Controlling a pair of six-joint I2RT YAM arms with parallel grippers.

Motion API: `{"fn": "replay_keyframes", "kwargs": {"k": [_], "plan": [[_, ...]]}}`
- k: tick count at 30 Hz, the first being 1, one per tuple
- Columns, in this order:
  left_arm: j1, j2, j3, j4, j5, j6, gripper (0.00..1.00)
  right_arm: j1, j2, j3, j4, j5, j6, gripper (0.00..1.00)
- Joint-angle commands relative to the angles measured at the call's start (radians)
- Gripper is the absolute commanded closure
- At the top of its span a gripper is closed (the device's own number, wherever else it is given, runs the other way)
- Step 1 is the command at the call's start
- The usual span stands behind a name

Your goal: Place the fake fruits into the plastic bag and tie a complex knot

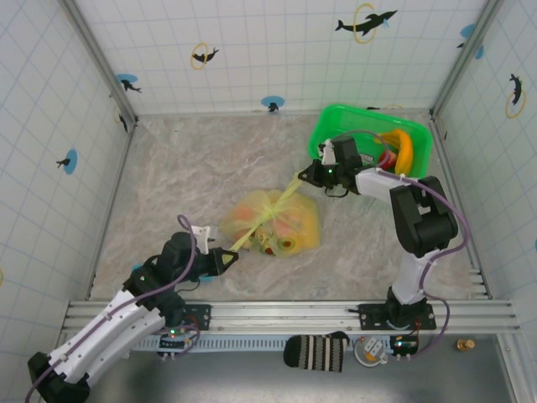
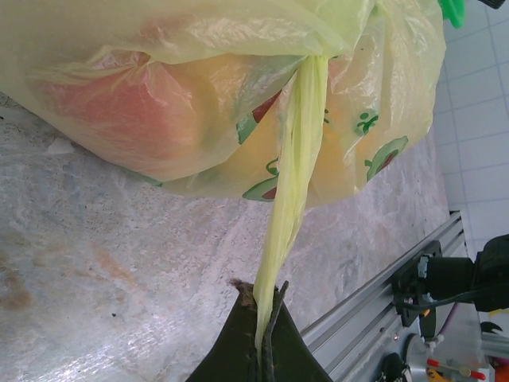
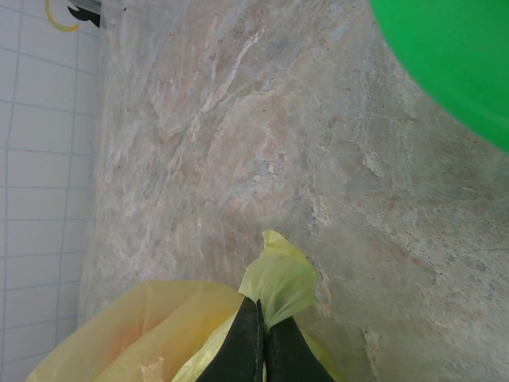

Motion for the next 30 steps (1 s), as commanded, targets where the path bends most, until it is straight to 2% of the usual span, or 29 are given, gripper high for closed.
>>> {"fn": "replay_keyframes", "kwargs": {"k": [1, 7, 10, 14, 17, 19, 23, 27, 29, 30], "plan": [[-0.002, -0.025, -0.03, -0.192, 0.033, -0.017, 1.0, -0.093, 0.03, 0.063, 0.073, 0.234, -0.025, 1.0], [-0.002, 0.015, -0.018, -0.119, 0.035, -0.014, 1.0, -0.068, -0.018, 0.054, 0.147, 0.124, 0.018, 1.0], [-0.002, 0.104, 0.022, -0.065, 0.03, 0.022, 1.0, -0.05, -0.059, 0.07, 0.154, 0.092, 0.017, 1.0], [-0.002, 0.234, 0.089, 0.045, 0.026, 0.079, 1.0, -0.041, -0.096, 0.07, 0.229, -0.032, 0.108, 1.0], [-0.002, 0.322, 0.149, 0.098, 0.005, 0.129, 1.0, -0.021, -0.134, 0.08, 0.192, -0.028, 0.081, 1.0], [-0.002, 0.375, 0.173, 0.122, 0.032, 0.154, 1.0, -0.012, -0.148, 0.093, 0.134, -0.008, 0.042, 0.98], [-0.002, 0.412, 0.198, 0.126, 0.045, 0.191, 0.76, -0.02, -0.158, 0.091, 0.075, -0.001, 0.01, 0.79], [-0.002, 0.393, 0.216, 0.094, 0.032, 0.216, 0.39, -0.006, -0.173, 0.069, 0.058, -0.011, -0.005, 0.58], [-0.002, 0.367, 0.225, 0.054, 0.005, 0.224, 0.27, 0.006, -0.204, 0.046, 0.046, 0.009, -0.017, 0.49], [-0.002, 0.35, 0.233, 0.021, -0.017, 0.235, 0.16, 0.007, -0.231, 0.025, 0.049, 0.03, -0.026, 0.43]]}}
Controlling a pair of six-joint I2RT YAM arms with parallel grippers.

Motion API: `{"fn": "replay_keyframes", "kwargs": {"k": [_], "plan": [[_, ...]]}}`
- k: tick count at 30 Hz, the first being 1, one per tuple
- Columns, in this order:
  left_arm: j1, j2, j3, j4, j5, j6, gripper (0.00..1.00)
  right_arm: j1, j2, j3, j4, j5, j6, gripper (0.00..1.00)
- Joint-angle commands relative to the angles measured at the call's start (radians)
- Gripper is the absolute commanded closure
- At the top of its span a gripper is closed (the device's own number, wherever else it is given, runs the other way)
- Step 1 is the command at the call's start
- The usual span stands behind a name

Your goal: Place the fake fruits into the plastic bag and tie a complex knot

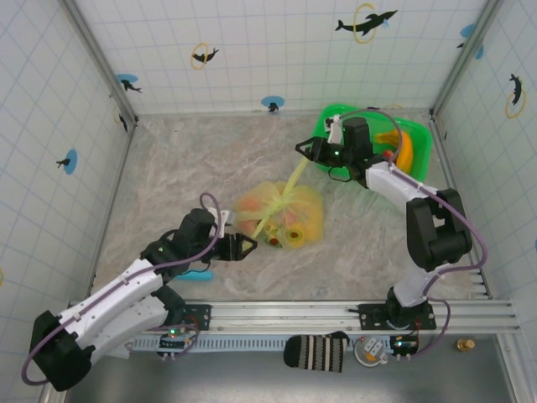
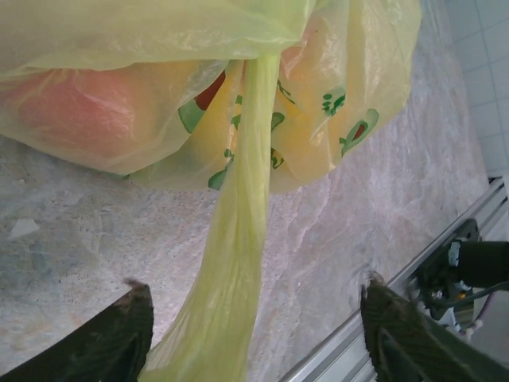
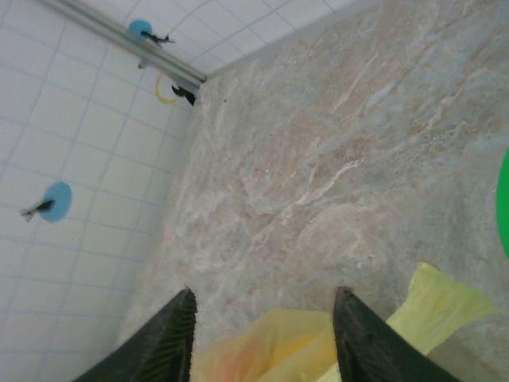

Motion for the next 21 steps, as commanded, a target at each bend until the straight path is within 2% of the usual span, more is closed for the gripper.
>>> {"fn": "replay_keyframes", "kwargs": {"k": [1, 3, 4, 6, 9, 13, 17, 20, 21], "plan": [[-0.001, -0.053, 0.056, -0.109, -0.068, 0.061, 0.04, 0.014, -0.113, -0.048, -0.018, 0.047, -0.041, 0.37], [-0.001, -0.079, 0.111, -0.23, -0.186, 0.11, 0.02, 0.012, -0.186, -0.058, -0.069, 0.117, -0.102, 0.21], [-0.001, -0.086, 0.144, -0.279, -0.246, 0.106, 0.02, 0.014, -0.223, -0.06, -0.127, 0.182, -0.136, 0.02], [-0.001, -0.109, 0.207, -0.327, -0.325, 0.139, 0.02, 0.035, -0.326, -0.092, -0.177, 0.336, -0.262, 0.0], [-0.001, -0.144, 0.28, -0.319, -0.412, 0.166, 0.02, 0.099, -0.507, -0.206, -0.137, 0.558, -0.406, 0.01], [-0.001, -0.141, 0.355, -0.268, -0.542, 0.215, 0.02, 0.115, -0.707, -0.313, -0.111, 0.668, -0.487, 0.0], [-0.001, -0.125, 0.353, -0.131, -0.651, 0.325, 0.03, 0.116, -0.849, -0.382, -0.137, 0.778, -0.575, 0.01], [-0.001, -0.126, 0.265, 0.062, -0.682, 0.538, 0.02, 0.116, -0.934, -0.508, -0.069, 0.87, -0.62, 0.0], [-0.001, -0.128, 0.219, 0.142, -0.73, 0.604, 0.02, 0.115, -0.954, -0.543, -0.031, 0.883, -0.629, 0.0]]}}
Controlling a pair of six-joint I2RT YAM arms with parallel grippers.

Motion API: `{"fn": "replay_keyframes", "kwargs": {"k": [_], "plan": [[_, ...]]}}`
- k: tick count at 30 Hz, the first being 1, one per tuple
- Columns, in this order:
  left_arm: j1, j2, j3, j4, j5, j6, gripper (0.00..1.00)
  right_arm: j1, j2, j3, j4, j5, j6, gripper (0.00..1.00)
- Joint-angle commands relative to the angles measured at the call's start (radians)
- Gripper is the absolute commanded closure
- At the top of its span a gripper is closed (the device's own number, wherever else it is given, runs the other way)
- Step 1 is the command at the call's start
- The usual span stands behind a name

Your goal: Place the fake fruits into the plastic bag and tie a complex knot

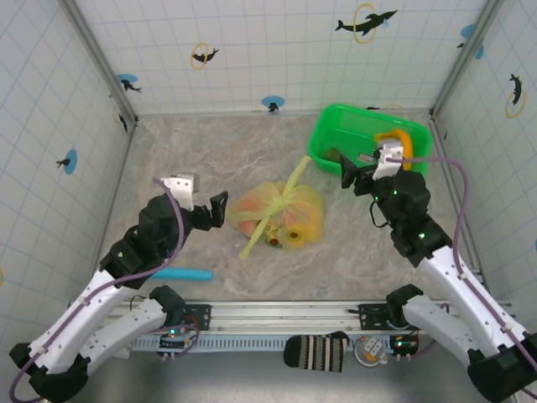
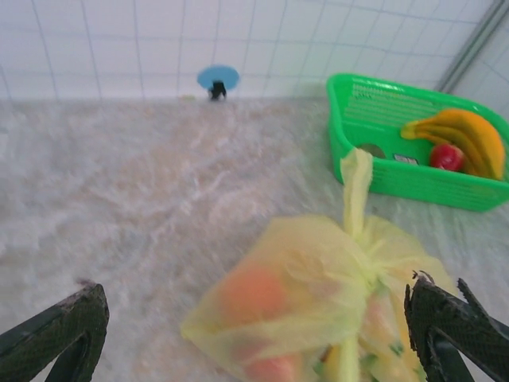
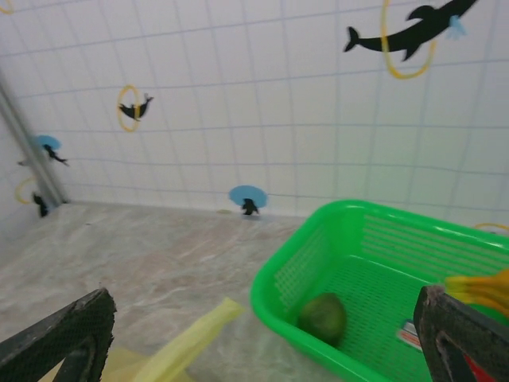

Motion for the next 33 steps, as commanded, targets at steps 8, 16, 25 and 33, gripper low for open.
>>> {"fn": "replay_keyframes", "kwargs": {"k": [8, 16, 25, 33], "plan": [[0.329, 0.036, -0.595, 0.995, -0.102, 0.387, 0.02, -0.05, -0.054, -0.435, 0.325, 0.198, -0.159, 0.01], [0.641, 0.344, -0.76, 1.139, 0.049, 0.277, 0.02, -0.258, 0.223, -0.499, 0.391, 0.15, 0.005, 0.01], [0.826, 0.558, -0.873, 1.483, 0.17, 0.166, 0.02, -0.393, 0.473, -0.689, 0.917, 0.117, -0.028, 0.0], [0.807, 0.74, -0.809, 1.624, 0.295, 0.135, 0.02, -0.407, 0.774, -0.861, 1.579, -0.046, -0.06, 0.0]]}}
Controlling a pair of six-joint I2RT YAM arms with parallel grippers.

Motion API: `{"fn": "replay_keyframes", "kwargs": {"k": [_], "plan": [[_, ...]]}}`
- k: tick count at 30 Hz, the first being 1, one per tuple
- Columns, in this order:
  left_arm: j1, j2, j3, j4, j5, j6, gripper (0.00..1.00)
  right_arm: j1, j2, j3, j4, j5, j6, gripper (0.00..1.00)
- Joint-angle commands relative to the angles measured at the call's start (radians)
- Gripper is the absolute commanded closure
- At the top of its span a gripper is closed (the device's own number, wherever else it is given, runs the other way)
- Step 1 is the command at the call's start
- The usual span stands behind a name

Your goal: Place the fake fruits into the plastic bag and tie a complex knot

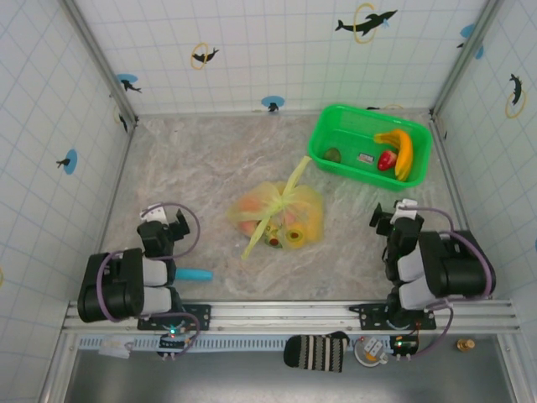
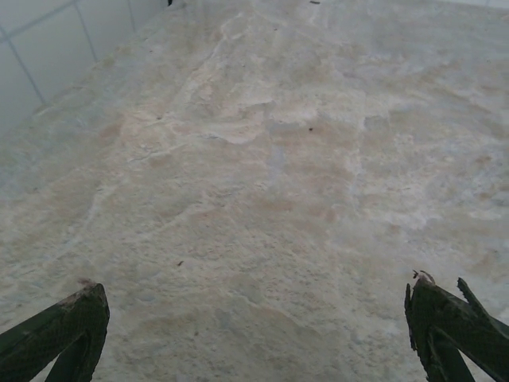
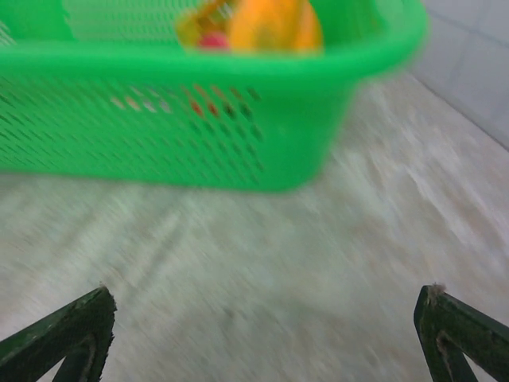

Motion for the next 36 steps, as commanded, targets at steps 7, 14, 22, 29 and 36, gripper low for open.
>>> {"fn": "replay_keyframes", "kwargs": {"k": [7, 14, 22, 29, 36], "plan": [[-0.05, 0.167, -0.022, 0.308, 0.087, 0.016, 0.02, -0.008, -0.003, 0.007, -0.062, -0.106, -0.015, 0.0], [-0.068, 0.158, -0.008, 0.253, 0.017, 0.015, 0.02, -0.011, 0.011, -0.001, -0.022, -0.114, -0.014, 0.0], [-0.069, 0.156, -0.007, 0.247, 0.017, 0.014, 0.02, 0.028, -0.003, -0.025, 0.008, -0.029, -0.032, 0.0], [-0.069, 0.151, -0.011, 0.249, 0.017, 0.013, 0.02, 0.013, 0.0, -0.009, -0.02, -0.064, -0.027, 0.0], [-0.069, 0.153, -0.011, 0.249, 0.017, 0.013, 0.02, 0.007, 0.002, -0.006, -0.022, -0.079, -0.026, 0.01]]}}
